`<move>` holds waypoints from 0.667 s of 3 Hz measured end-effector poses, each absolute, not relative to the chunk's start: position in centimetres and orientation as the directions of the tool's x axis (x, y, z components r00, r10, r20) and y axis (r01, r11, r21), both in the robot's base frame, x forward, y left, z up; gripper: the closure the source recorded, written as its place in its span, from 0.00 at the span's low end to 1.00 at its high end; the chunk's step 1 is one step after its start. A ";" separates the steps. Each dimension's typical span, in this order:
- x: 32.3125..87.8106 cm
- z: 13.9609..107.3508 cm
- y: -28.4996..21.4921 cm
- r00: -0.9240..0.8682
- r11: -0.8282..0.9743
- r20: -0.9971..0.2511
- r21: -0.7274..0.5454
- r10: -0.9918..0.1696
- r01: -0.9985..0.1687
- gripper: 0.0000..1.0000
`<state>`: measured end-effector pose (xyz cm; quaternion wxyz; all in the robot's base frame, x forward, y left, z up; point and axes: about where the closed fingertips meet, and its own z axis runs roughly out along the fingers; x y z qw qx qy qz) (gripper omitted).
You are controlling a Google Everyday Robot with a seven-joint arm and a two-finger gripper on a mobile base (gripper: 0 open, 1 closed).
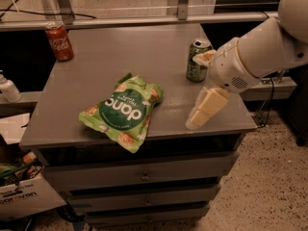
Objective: Move green rice chip bag near coke can
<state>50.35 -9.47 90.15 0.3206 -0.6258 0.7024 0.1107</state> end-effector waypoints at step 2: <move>54.8 89.1 -5.9 0.064 0.181 -0.646 -0.306 -0.761 -0.935 0.00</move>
Offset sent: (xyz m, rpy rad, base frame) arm 0.0752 0.0585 -0.0227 0.1131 -0.0920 0.0666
